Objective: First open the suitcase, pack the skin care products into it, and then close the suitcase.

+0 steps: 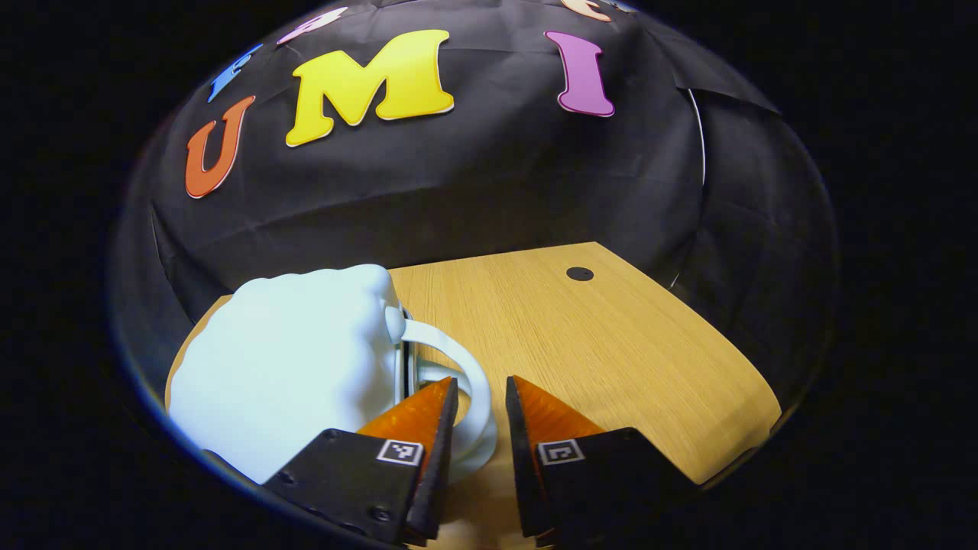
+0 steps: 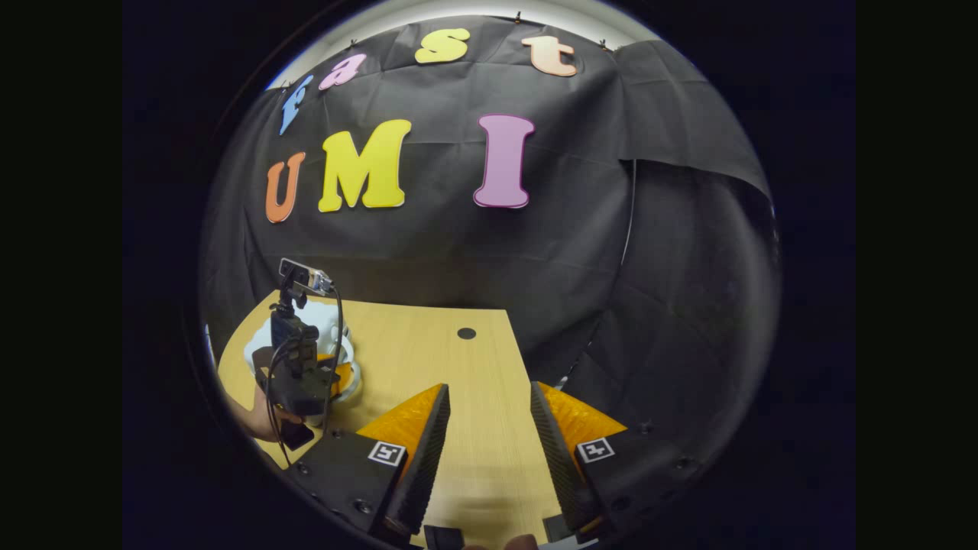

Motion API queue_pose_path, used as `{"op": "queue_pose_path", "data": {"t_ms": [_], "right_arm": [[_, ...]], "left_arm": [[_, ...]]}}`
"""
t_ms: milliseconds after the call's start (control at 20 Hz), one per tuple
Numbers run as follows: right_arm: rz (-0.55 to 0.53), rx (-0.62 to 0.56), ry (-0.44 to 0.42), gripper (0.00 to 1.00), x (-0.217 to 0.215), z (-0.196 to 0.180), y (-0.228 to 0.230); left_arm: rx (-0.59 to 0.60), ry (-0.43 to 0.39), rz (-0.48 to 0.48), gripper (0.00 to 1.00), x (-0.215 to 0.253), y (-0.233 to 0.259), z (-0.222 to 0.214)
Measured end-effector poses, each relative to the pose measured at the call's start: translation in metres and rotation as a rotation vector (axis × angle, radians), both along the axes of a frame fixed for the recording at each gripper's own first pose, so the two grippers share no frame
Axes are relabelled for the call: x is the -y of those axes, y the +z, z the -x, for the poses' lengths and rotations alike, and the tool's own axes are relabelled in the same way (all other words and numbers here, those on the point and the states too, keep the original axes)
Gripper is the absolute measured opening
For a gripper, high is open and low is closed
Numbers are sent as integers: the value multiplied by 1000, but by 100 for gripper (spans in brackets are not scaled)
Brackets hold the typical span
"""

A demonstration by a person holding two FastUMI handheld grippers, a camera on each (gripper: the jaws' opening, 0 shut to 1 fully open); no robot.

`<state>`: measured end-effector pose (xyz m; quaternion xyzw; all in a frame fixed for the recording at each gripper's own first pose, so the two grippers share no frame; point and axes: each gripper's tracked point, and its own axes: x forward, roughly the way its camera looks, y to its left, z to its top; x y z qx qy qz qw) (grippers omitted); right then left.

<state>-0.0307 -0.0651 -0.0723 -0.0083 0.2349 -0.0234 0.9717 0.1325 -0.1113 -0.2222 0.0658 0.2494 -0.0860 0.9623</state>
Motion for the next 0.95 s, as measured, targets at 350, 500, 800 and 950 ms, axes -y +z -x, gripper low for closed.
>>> {"op": "queue_pose_path", "data": {"t_ms": [350,500,800,950], "right_arm": [[-49,105,91,63,-41,-34,24],[-80,176,141,64,-69,-50,47],[-80,337,211,64,-112,-73,107],[-90,401,169,63,-123,-75,124]], "left_arm": [[174,102,78,89,-31,108,24],[285,153,105,95,-52,173,33],[468,209,95,94,-88,269,50],[499,233,113,94,-98,281,56]]}}
